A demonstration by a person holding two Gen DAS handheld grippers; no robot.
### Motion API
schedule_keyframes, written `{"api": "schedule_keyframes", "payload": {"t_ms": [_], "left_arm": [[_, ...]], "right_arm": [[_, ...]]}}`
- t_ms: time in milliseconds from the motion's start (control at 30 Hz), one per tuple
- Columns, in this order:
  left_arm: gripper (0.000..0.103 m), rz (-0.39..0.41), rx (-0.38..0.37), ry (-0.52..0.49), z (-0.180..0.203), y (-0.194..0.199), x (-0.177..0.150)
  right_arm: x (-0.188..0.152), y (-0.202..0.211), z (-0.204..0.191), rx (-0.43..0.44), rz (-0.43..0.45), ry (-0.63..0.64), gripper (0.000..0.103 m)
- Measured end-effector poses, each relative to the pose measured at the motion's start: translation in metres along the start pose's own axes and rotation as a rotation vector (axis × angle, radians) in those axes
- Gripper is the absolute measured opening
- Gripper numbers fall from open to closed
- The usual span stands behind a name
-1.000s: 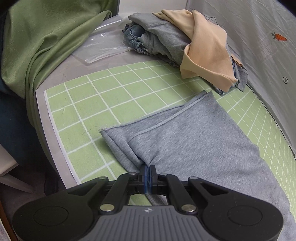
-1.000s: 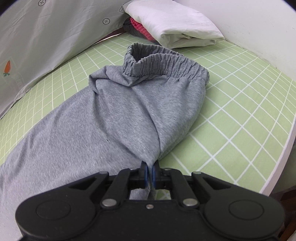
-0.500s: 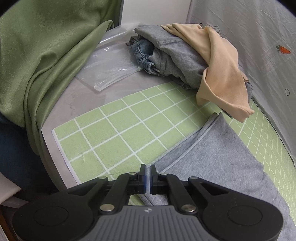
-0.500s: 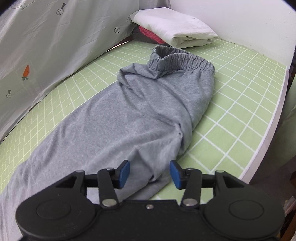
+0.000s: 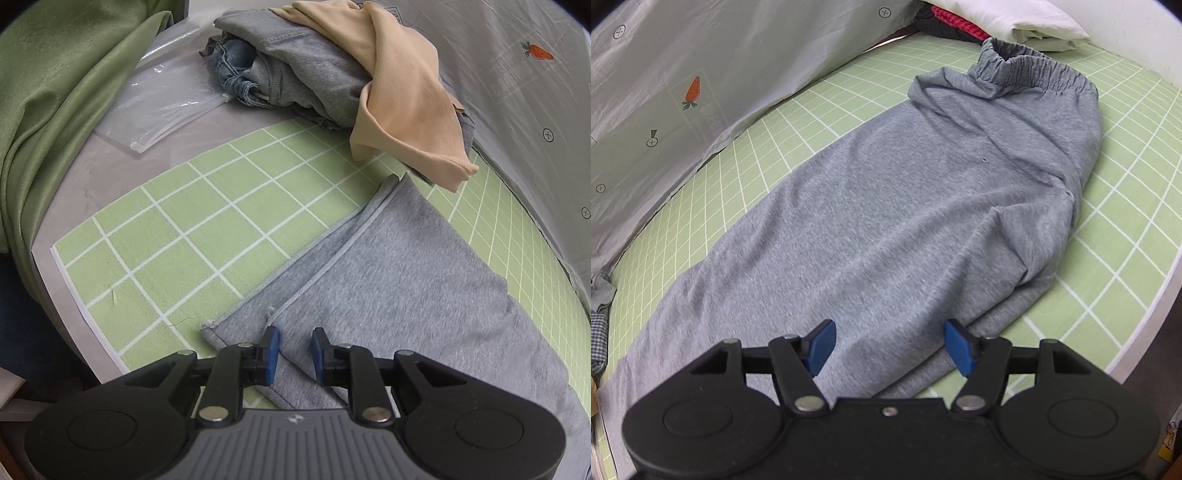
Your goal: Fold clothes
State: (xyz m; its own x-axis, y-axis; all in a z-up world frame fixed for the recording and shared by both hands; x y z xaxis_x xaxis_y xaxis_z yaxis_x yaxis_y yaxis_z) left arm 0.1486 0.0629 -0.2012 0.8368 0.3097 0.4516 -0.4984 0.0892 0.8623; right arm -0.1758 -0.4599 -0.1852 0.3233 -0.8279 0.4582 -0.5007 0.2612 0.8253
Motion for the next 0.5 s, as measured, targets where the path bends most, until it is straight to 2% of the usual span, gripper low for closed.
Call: {"api": "schedule_keyframes", "payload": {"t_ms": [100,133,200,267,367,500], "left_arm": [[0.020,0.004,0.004,-0.020,0.002,0.000,0.001],[0.020,0.004,0.005,-0.025,0.003,0.000,0.001],[0.019,0.006,0.009,-0.033,0.004,-0.001,0.001],[0.014,0.008,0.016,-0.039,0.004,-0.001,0.001],[0.002,0.017,0.017,-0.042,0.004,0.000,0.003],[0.000,0.049,-0.001,-0.032,0.004,0.004,0.008]], "right_arm": [[-0.002,-0.004,0.002,0.016,-0.027,-0.022,0.038],[-0.003,-0.004,0.002,0.024,-0.031,-0.030,0.035],[-0.001,-0.004,0.002,0.039,-0.026,-0.032,0.014],[0.001,-0.002,0.000,0.057,-0.014,-0.034,0.004],[0.003,0.003,-0.005,0.071,0.007,-0.017,0.003],[0.009,0.012,-0.010,0.091,0.039,0.004,0.002]]}}
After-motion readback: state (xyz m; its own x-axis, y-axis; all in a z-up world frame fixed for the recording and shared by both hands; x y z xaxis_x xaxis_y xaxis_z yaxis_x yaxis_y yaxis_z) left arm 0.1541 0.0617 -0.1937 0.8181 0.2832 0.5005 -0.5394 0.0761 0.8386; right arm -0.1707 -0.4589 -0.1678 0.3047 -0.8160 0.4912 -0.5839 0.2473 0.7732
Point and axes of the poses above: each gripper's, at about its wrist camera, not at the fingertips, and y roughly against the way its jaws point, z to its right, x to its top, the point moved 7 cm from there along -y, roughly the way its jaws point, and after that the axes turned 3 degrees about x, right-handed, at the moved point
